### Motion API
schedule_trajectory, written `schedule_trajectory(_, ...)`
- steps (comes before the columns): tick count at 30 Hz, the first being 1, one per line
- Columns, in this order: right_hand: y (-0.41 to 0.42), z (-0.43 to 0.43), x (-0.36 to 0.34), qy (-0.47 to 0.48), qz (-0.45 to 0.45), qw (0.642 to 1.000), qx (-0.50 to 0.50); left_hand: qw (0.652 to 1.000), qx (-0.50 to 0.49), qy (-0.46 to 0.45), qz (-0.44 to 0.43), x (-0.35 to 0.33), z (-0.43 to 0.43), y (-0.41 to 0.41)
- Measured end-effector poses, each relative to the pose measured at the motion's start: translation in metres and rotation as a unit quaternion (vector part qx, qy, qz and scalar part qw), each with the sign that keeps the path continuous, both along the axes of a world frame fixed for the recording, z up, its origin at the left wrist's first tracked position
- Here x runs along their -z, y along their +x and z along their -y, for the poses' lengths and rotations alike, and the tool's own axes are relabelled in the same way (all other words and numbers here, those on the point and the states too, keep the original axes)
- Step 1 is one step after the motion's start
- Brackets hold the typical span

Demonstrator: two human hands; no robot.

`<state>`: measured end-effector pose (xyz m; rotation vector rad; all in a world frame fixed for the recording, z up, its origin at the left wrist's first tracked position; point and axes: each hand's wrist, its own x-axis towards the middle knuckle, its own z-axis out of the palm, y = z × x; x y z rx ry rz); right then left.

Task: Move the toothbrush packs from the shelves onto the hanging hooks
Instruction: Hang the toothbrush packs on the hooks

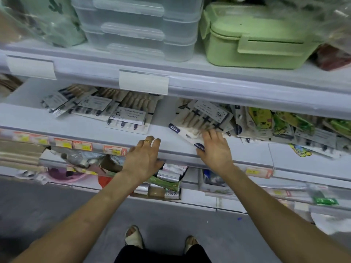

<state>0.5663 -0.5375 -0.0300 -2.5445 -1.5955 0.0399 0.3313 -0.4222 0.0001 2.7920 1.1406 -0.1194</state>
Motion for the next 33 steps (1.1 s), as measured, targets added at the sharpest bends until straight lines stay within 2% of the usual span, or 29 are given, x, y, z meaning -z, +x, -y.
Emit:
schedule_trajectory(7, -0.036, 0.014, 0.003, 0.065, -0.012, 0.998, -0.005, 0.999, 0.016, -0.013, 0.036, 0.021, 0.022, 0.024)
schedule_trajectory(11, -0.053, 0.019, 0.004, 0.128, -0.034, 0.991, 0.001, 0.989, -0.03, -0.109, 0.099, 0.024, 0.032, 0.034)
schedule_trajectory(15, -0.064, 0.021, 0.003, 0.169, -0.042, 0.985, 0.019, 0.939, -0.092, -0.222, 0.245, 0.025, 0.038, 0.043)
schedule_trajectory(18, -0.067, 0.021, 0.0, 0.179, -0.044, 0.983, 0.016, 0.904, -0.131, -0.254, 0.317, 0.023, 0.042, 0.049)
schedule_trajectory(20, -0.067, 0.02, -0.001, 0.172, -0.052, 0.984, 0.002, 0.867, -0.17, -0.303, 0.358, 0.023, 0.041, 0.052)
schedule_trajectory(23, -0.063, 0.02, -0.004, 0.166, -0.086, 0.982, -0.03, 0.788, -0.229, -0.381, 0.426, 0.025, 0.036, 0.054)
schedule_trajectory(24, -0.059, 0.02, -0.006, 0.17, -0.098, 0.98, -0.042, 0.777, -0.238, -0.387, 0.436, 0.023, 0.034, 0.053)
schedule_trajectory(29, -0.022, 0.016, -0.026, 0.17, -0.103, 0.979, -0.046, 0.764, -0.246, -0.415, 0.428, 0.017, 0.013, 0.034)
schedule_trajectory(33, 0.012, 0.001, -0.045, 0.095, -0.088, 0.991, -0.039, 0.779, -0.224, -0.424, 0.405, 0.009, -0.009, 0.009)
